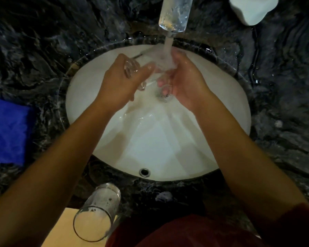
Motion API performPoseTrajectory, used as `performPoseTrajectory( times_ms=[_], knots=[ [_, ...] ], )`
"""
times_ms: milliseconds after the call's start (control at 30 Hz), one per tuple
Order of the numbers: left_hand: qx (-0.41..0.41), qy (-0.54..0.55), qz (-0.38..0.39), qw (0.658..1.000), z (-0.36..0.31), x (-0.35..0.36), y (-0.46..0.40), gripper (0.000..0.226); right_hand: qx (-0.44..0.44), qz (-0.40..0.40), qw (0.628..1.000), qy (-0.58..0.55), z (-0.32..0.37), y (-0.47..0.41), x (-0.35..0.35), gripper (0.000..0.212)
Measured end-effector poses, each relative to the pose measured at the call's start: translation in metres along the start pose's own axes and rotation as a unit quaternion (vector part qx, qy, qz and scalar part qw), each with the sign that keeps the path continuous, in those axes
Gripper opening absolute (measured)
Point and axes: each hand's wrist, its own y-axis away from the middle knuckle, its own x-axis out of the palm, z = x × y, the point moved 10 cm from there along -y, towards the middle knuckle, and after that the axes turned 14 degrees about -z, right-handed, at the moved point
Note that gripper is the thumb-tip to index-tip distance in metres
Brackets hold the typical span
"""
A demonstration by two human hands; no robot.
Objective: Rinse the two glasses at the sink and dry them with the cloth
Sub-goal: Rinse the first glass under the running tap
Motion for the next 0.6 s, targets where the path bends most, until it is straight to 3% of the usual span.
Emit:
performPoseTrajectory(
  times_ms=[133, 233, 300, 400, 500, 600],
  knots=[
    [-0.15, 0.01, 0.097, 0.984, 0.02, 0.007, 0.012, 0.065, -0.08, -0.003, 0.982, 0.174, -0.005, 0.019, -0.003, 0.038],
    [-0.147, 0.029, 0.167, 0.975, 0.023, 0.01, 0.02, 0.063, -0.074, 0.003, 0.983, 0.168, -0.009, 0.032, -0.003, 0.05],
    [-0.153, 0.103, 0.195, 0.963, 0.025, 0.012, 0.026, 0.051, -0.055, 0.014, 0.981, 0.184, -0.009, 0.039, -0.004, 0.051],
    [-0.185, 0.176, 0.244, 0.936, 0.026, 0.021, 0.039, 0.055, -0.041, 0.043, 0.967, 0.247, -0.008, 0.05, 0.004, 0.052],
    [-0.182, 0.209, 0.241, 0.93, 0.016, 0.024, 0.043, 0.056, -0.11, -0.003, 0.939, 0.326, 0.017, 0.061, 0.005, 0.045],
    [-0.252, 0.267, 0.203, 0.908, 0.019, 0.018, 0.052, 0.056, -0.236, -0.093, 0.874, 0.414, 0.059, 0.084, -0.008, 0.041]
  ],
)
